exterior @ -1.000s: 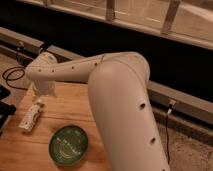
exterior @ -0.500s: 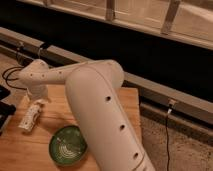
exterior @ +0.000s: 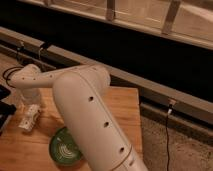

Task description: Place the bottle in the ceramic bowl

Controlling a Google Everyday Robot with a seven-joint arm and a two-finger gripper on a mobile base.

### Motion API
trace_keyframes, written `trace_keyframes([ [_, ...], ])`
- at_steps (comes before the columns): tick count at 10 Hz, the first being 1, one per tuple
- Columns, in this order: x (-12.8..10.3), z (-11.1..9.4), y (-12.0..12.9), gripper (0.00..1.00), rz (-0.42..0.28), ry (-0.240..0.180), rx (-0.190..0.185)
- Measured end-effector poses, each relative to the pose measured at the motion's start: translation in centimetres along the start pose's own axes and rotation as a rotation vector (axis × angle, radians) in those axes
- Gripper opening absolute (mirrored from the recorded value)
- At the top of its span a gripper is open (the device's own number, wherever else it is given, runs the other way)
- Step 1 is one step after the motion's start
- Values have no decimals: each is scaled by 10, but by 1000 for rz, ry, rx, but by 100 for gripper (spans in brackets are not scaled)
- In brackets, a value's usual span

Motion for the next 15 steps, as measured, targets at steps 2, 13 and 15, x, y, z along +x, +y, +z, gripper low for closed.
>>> trace_keyframes([
  [2, -1, 0, -6, 65, 5, -1, 5],
  [13, -4, 43, 49, 65, 42, -1, -130],
  [15, -2, 73, 60, 65, 6, 64, -84],
])
